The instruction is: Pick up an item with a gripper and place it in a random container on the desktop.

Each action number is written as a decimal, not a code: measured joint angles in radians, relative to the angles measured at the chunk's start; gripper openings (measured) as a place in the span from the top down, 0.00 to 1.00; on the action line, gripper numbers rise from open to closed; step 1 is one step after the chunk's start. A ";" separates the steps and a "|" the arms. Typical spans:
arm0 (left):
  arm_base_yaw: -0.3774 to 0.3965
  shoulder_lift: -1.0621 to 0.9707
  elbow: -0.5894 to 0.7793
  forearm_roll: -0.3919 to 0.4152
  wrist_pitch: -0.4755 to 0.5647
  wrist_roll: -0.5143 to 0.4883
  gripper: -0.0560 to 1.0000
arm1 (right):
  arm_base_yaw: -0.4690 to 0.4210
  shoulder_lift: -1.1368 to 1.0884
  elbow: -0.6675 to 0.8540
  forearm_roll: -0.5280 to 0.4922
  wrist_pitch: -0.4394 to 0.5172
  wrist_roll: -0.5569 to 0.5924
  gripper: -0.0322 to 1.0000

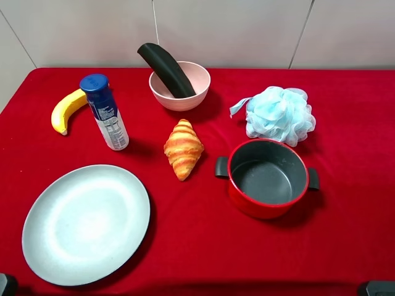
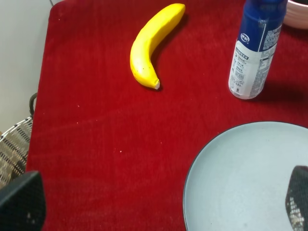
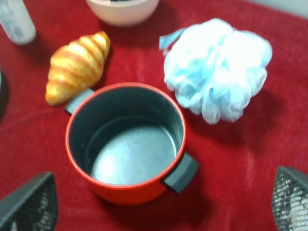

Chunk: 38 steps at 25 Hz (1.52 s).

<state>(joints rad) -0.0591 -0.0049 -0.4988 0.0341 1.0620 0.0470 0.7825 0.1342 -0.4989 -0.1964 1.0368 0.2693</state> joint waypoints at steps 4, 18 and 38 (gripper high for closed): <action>0.000 0.000 0.000 0.000 0.000 0.000 0.01 | -0.006 -0.072 0.000 -0.018 0.002 0.012 0.30; 0.000 0.000 0.000 0.000 0.000 0.000 0.01 | -0.273 -0.140 0.000 -0.032 0.009 0.029 0.30; 0.000 0.000 0.000 0.000 0.000 0.000 0.01 | -0.605 -0.140 0.000 -0.021 0.009 0.022 0.30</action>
<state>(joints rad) -0.0591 -0.0049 -0.4988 0.0341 1.0620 0.0470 0.1773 -0.0063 -0.4989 -0.2170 1.0454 0.2910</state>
